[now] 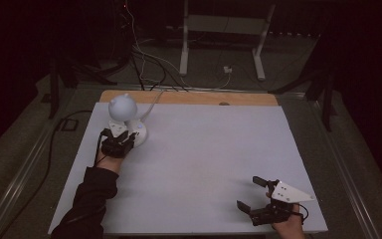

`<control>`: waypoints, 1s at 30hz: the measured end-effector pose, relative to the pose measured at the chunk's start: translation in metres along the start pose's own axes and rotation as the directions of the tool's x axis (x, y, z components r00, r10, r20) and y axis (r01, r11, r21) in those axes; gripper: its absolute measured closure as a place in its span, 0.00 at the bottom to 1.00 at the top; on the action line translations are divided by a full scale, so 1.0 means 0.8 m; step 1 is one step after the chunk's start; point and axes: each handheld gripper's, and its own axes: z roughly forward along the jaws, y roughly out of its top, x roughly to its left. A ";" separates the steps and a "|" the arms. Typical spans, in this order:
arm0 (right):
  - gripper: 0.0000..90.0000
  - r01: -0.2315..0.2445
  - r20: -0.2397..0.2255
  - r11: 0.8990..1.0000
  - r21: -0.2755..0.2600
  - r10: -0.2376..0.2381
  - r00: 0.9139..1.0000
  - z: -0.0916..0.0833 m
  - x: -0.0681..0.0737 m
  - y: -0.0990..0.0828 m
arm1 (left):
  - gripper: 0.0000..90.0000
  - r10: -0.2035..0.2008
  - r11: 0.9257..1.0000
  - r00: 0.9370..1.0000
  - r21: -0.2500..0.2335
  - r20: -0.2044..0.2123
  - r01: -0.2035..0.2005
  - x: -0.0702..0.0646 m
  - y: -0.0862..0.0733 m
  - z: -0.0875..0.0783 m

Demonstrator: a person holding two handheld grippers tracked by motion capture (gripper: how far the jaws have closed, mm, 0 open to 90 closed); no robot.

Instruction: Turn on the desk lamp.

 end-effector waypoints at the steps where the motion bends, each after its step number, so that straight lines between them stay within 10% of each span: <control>1: 0.00 0.000 0.000 1.000 0.000 0.000 1.000 0.000 0.000 0.000 | 0.82 0.003 1.000 1.000 0.000 -0.004 -0.003 0.000 0.000 0.001; 30: 0.00 0.000 -0.003 1.000 0.002 0.000 1.000 0.001 0.000 0.000 | 1.00 0.088 0.996 0.996 0.027 0.034 -0.089 0.006 -0.011 0.026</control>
